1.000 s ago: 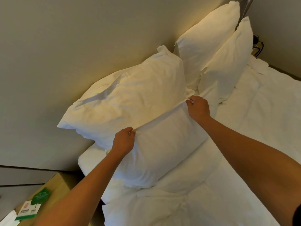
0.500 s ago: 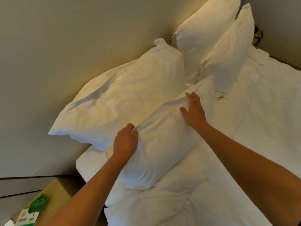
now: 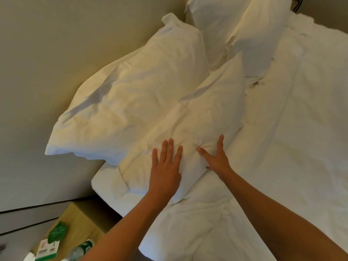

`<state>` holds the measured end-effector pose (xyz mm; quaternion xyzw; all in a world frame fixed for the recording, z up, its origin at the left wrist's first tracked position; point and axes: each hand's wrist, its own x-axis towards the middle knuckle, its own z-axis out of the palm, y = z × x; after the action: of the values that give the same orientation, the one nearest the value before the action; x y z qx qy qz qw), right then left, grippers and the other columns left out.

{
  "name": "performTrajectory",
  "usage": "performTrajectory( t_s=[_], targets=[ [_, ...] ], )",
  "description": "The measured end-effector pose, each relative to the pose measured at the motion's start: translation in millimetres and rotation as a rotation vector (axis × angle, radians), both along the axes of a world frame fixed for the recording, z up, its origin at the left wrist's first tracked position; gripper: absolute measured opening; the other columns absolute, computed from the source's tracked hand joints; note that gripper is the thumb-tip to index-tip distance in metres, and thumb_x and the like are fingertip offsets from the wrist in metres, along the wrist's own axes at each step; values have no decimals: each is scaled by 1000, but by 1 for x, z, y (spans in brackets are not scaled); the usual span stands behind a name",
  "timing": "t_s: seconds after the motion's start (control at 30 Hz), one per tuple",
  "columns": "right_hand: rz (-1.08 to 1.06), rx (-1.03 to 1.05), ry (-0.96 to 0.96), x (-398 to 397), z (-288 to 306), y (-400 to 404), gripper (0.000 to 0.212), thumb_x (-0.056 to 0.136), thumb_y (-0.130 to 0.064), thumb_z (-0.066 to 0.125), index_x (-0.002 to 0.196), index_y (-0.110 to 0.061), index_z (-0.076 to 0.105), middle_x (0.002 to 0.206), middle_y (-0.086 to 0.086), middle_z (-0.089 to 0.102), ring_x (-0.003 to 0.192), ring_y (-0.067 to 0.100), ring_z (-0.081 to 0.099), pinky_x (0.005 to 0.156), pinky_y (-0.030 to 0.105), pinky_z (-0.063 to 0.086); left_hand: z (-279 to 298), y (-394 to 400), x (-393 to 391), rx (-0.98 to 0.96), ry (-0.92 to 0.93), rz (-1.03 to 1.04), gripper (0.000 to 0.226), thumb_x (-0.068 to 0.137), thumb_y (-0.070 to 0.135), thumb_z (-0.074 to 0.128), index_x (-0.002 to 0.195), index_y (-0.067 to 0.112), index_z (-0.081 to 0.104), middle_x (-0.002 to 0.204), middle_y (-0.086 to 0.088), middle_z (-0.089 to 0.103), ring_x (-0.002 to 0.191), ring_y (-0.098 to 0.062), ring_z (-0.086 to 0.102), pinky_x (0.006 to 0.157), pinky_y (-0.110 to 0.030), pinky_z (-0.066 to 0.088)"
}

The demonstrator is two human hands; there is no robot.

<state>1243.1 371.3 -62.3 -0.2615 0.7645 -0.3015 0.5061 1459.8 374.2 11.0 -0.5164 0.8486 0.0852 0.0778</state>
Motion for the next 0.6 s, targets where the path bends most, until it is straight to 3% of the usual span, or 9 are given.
performTrajectory(
  t_s=[0.07,0.17,0.27,0.43,0.6],
  targets=[
    [-36,-17,-34,7,-7,-11,137,62,-71,87,156,-60,-13,172,-6,16,150,35,36,79,46,64,-6,-7,7,-36,15,-7,95,89,32,68,164,21,11,170,-16,-9,157,-36,-10,124,-61,9],
    [-50,-77,-55,19,-14,-32,138,60,-69,87,156,-61,-12,171,-8,15,151,35,35,80,43,63,-14,-24,17,-74,32,-1,95,87,33,69,163,20,14,171,-17,-5,158,-36,-6,124,-62,11],
    [-25,-110,-55,30,-15,-60,140,55,-75,85,155,-62,-12,171,-7,17,150,35,36,87,46,63,-15,-47,28,-103,43,18,94,86,34,69,163,20,15,171,-18,-2,158,-36,-3,123,-62,13],
    [28,-164,22,56,-6,-120,131,68,-74,81,156,-58,-16,168,1,30,146,34,44,102,54,56,-8,-91,44,-176,52,46,91,87,30,66,163,19,17,170,-19,3,158,-37,-2,120,-65,15],
    [40,-106,72,59,-7,-146,135,69,-72,82,157,-55,-19,167,9,32,145,38,44,102,57,55,-9,-117,47,-159,20,56,90,88,29,63,163,21,15,170,-19,1,158,-37,-1,121,-65,13]
  ],
)
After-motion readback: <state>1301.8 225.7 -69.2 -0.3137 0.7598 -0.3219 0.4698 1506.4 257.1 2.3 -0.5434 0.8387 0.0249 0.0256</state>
